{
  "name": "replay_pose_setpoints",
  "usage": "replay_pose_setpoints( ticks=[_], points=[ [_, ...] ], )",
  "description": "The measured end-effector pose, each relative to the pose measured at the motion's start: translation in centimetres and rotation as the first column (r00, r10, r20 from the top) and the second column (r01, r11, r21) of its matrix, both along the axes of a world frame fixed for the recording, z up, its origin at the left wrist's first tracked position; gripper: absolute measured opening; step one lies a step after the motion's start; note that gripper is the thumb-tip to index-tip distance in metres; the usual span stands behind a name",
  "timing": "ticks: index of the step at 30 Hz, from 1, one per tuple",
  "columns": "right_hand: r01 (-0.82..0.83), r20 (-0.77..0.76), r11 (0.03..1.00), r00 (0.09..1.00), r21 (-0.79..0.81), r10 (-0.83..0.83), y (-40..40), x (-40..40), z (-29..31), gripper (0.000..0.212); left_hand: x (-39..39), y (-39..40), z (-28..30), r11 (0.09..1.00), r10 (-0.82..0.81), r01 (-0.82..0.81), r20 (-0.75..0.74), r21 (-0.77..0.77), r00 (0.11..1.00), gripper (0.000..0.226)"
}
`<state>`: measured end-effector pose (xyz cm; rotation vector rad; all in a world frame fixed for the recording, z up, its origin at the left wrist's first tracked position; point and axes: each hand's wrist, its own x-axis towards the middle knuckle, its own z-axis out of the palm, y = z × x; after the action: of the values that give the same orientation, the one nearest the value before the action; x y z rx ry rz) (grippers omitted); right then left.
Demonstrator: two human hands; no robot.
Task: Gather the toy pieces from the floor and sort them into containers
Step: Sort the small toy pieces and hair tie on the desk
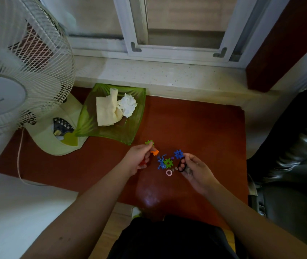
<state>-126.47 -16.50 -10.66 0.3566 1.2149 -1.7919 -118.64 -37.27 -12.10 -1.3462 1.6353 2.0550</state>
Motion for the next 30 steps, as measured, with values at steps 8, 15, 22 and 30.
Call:
replay_pose_setpoints(
  ticks=[8, 15, 22, 30],
  points=[
    [-0.012, -0.005, 1.0, 1.0, -0.013, 0.012, -0.2, 0.0, 0.1, 0.014, -1.0, -0.1, -0.5, 0.998, 0.01, -0.007, 0.049, -0.064, 0.999, 0.017],
    [-0.041, -0.006, 0.999, 0.999, -0.008, 0.041, 0.2, 0.2, -0.4, 0.016, -0.6, -0.4, -1.0, 0.956, 0.225, -0.228, 0.039, 0.182, 0.974, 0.043],
    [-0.058, -0.019, 0.998, 0.998, 0.004, 0.058, 0.6, 0.4, -0.6, 0.018, -0.7, -0.2, -1.4, 0.968, 0.033, -0.019, 0.052, -0.249, 0.998, 0.039],
    [-0.064, -0.043, 0.998, 0.997, 0.019, 0.065, 0.6, 0.8, -0.5, 0.019, -0.8, -0.3, -2.1, 0.513, -0.37, 0.359, 0.176, -0.779, 0.912, 0.035]
  ],
)
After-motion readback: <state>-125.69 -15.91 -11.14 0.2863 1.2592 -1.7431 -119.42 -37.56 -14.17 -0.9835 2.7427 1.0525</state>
